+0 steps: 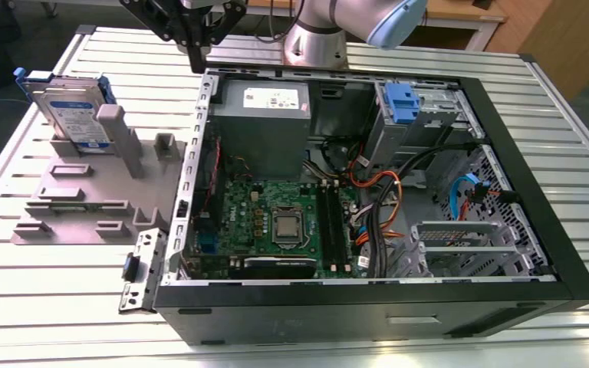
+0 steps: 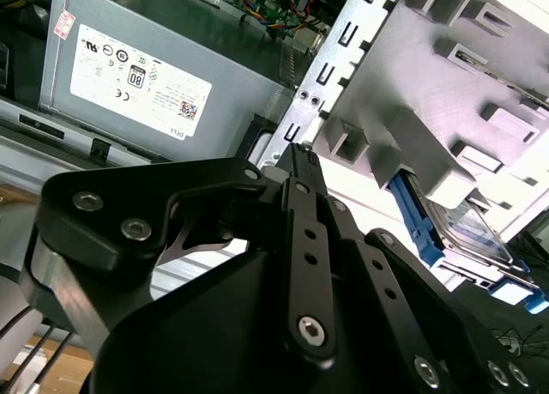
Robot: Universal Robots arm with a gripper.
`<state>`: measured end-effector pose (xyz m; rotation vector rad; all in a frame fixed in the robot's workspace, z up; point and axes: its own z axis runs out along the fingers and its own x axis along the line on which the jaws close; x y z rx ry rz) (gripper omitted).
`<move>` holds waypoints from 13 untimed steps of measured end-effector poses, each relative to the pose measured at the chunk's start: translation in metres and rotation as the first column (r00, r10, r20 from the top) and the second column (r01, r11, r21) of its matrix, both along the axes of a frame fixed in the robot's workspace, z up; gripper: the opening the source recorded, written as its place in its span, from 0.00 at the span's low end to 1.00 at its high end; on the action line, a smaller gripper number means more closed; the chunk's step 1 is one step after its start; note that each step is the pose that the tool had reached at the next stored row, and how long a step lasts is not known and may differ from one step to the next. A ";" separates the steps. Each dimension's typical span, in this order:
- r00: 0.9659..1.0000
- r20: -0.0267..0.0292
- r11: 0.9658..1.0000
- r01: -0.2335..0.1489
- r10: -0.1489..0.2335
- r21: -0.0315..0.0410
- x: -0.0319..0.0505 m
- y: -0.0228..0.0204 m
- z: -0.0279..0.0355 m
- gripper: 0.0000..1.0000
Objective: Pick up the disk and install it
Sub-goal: 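Reach for the disk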
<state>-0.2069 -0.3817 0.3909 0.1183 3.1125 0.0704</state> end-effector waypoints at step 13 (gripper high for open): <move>1.000 0.000 1.000 0.000 0.000 0.000 -0.0235 0.0002 -0.0015 0.11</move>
